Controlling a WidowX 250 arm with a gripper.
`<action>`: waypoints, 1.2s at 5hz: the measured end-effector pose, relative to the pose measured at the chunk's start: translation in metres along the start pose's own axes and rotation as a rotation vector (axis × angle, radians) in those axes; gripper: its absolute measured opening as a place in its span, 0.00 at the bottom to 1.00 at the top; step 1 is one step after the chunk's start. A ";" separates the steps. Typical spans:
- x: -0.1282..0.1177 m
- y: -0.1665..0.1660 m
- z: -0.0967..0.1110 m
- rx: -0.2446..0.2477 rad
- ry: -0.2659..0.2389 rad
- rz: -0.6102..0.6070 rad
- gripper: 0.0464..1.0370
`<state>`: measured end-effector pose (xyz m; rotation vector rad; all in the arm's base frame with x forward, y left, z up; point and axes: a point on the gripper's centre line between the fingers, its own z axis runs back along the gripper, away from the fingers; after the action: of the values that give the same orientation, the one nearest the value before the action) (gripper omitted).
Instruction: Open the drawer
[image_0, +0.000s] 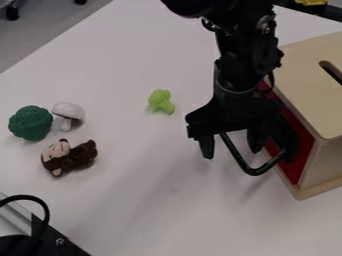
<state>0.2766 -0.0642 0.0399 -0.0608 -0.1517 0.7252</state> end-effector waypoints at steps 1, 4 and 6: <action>0.001 0.001 -0.007 0.007 0.004 -0.001 0.65; 0.004 0.011 -0.001 -0.001 -0.001 0.106 0.07; 0.005 0.026 -0.001 0.016 -0.007 0.124 0.07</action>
<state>0.2630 -0.0412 0.0371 -0.0525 -0.1494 0.8505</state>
